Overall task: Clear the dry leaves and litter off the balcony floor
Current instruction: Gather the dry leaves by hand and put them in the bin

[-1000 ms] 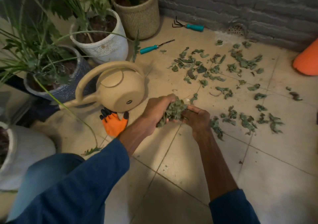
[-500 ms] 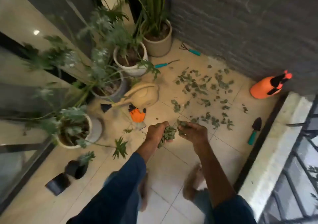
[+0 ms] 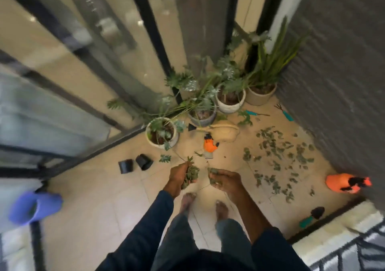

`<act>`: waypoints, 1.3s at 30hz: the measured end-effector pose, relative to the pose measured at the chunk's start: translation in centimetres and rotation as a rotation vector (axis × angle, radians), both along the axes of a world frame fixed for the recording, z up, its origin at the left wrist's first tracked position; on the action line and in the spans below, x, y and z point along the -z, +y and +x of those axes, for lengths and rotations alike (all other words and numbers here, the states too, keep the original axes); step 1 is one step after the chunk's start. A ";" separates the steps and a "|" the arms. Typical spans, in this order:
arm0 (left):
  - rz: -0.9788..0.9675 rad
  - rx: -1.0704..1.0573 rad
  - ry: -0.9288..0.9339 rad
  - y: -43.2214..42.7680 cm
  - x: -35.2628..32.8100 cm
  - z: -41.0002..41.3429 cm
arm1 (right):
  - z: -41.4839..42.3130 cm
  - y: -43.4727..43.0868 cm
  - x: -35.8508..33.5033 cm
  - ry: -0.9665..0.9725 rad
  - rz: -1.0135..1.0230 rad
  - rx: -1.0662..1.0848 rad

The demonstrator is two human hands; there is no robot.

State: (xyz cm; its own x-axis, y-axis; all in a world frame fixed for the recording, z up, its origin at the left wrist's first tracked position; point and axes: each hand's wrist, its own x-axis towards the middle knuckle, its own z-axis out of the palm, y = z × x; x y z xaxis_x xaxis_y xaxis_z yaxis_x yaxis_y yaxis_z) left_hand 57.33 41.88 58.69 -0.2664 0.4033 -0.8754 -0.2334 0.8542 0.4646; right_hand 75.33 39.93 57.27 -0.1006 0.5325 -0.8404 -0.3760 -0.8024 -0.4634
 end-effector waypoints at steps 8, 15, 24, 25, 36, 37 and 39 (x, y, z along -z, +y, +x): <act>-0.017 -0.463 0.009 -11.1 -1.3 -9.8 | -6.9 -0.4 -0.3 -0.024 -0.024 -0.365; 0.047 -0.764 -0.053 -18.2 -2.4 -16.5 | -16.4 -2.3 -1.5 -0.075 0.005 -0.641; 0.098 -0.915 -0.139 -25.0 -1.9 -28.2 | -33.1 -7.5 -1.9 -0.112 0.013 -0.800; 0.104 -0.921 -0.148 -26.0 -1.8 -29.6 | -35.0 -8.2 -2.0 -0.105 0.010 -0.825; 0.117 -1.281 -0.107 -38.1 -2.0 -47.4 | -59.1 -17.8 -2.6 -0.021 0.021 -1.189; 0.121 -1.298 -0.111 -38.9 -1.9 -48.6 | -60.8 -18.3 -2.7 -0.018 0.030 -1.214; 0.134 -1.311 -0.109 -40.5 -1.5 -51.3 | -64.4 -19.1 -2.7 -0.005 0.045 -1.259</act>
